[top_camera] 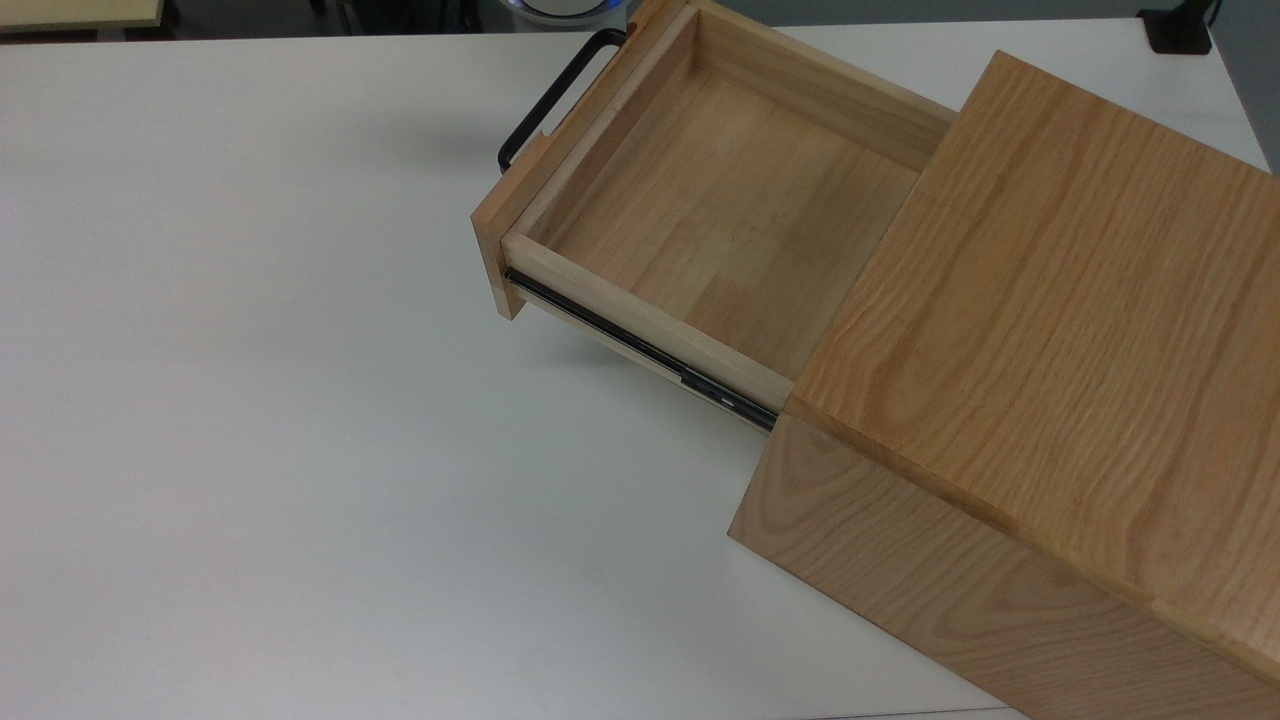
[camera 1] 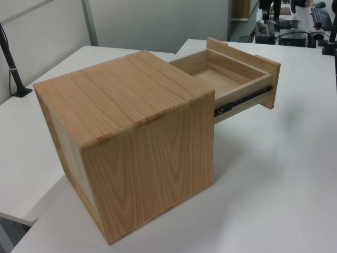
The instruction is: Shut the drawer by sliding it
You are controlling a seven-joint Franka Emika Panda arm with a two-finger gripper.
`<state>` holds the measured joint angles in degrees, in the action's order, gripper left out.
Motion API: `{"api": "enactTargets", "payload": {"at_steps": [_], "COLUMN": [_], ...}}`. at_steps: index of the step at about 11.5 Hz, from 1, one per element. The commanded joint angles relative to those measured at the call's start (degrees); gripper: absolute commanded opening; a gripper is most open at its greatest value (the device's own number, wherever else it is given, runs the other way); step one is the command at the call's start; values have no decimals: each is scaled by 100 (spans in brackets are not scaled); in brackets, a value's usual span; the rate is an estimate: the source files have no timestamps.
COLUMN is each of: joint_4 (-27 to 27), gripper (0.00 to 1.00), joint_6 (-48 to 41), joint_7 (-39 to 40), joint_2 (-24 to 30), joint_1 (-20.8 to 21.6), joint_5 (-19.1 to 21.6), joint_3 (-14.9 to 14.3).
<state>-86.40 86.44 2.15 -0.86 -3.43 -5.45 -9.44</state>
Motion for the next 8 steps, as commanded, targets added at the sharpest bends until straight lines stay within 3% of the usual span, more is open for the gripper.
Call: {"api": "enactTargets", "payload": {"at_steps": [1,8], "joint_4": [-96,-228], "gripper": [100,100], "joint_6": [-344,-303], "joint_7": [118,127], "joint_2": [-61,-63], "joint_1": [305,475], "joint_5": [105,105], "joint_3": [29,30]}}
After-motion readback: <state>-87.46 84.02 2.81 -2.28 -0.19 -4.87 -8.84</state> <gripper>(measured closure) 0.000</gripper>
